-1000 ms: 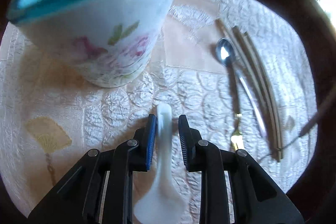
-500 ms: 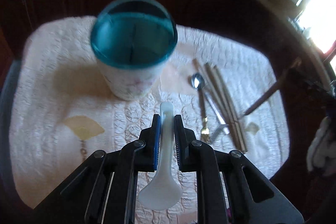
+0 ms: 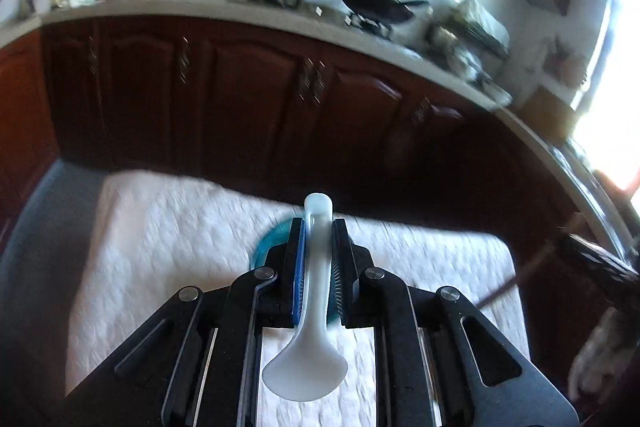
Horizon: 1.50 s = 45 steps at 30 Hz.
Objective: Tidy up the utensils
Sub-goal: 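Lift the ceramic spoon and chopstick and carry both over the teal-rimmed cup, then open the left tool to drop the spoon in the cup while the right tool releases the chopstick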
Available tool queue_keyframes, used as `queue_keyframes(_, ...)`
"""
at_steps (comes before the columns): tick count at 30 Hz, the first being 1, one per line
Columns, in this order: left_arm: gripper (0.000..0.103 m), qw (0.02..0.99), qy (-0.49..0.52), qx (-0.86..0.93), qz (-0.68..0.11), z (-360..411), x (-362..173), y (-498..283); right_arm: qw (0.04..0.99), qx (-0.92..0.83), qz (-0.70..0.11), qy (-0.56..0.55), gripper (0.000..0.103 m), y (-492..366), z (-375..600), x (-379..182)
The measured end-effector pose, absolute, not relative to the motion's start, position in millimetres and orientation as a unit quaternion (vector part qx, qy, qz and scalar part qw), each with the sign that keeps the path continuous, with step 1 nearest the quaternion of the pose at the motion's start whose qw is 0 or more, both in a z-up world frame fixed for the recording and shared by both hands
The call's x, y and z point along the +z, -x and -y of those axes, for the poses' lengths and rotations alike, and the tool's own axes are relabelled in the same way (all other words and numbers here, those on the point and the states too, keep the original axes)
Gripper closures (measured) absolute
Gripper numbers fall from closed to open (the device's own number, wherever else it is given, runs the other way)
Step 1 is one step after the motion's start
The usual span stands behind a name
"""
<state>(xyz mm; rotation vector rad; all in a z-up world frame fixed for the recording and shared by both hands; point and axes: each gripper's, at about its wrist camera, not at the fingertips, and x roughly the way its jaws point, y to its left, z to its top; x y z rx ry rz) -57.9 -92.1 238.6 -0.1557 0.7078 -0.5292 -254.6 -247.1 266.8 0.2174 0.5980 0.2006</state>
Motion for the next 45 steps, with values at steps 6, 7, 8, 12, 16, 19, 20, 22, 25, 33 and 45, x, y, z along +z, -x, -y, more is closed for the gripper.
queue_keyframes(6, 0.092, 0.918, 0.093, -0.224, -0.312, 103, 228, 15, 0.954, 0.100, -0.264, -0.097, 0.094, 218, 234, 298)
queue_keyframes(7, 0.092, 0.923, 0.089, -0.218, -0.304, 105, 228, 12, 0.956, 0.099, -0.262, -0.093, 0.094, 210, 231, 300)
queue_keyframes(8, 0.092, 0.927, 0.085, -0.213, -0.297, 108, 225, 9, 0.956, 0.099, -0.261, -0.090, 0.094, 201, 228, 301)
queue_keyframes(12, 0.092, 0.929, 0.084, -0.217, -0.287, 119, 212, -8, 0.954, 0.099, -0.270, -0.080, 0.094, 171, 219, 294)
queue_keyframes(16, 0.092, 0.930, 0.073, -0.229, -0.279, 130, 194, -16, 0.949, 0.099, -0.288, -0.076, 0.094, 145, 214, 276)
queue_keyframes(19, 0.092, 0.927, 0.064, -0.236, -0.286, 135, 183, -20, 0.946, 0.098, -0.300, -0.070, 0.094, 134, 215, 262)
queue_keyframes(20, 0.092, 0.925, 0.062, -0.241, -0.286, 135, 178, -22, 0.945, 0.098, -0.304, -0.069, 0.094, 131, 215, 259)
queue_keyframes(22, 0.092, 0.926, 0.055, -0.245, -0.283, 135, 176, -24, 0.943, 0.098, -0.310, -0.070, 0.094, 126, 217, 252)
queue_keyframes(25, 0.092, 0.927, 0.050, -0.248, -0.276, 134, 171, -27, 0.941, 0.099, -0.316, -0.072, 0.094, 124, 223, 245)
queue_keyframes(33, 0.091, 0.926, 0.045, -0.258, -0.271, 125, 163, -15, 0.935, 0.102, -0.332, -0.078, 0.094, 122, 228, 230)
queue_keyframes(45, 0.091, 0.911, 0.042, -0.298, -0.282, 98, 173, 0, 0.927, 0.112, -0.350, -0.077, 0.093, 121, 224, 217)
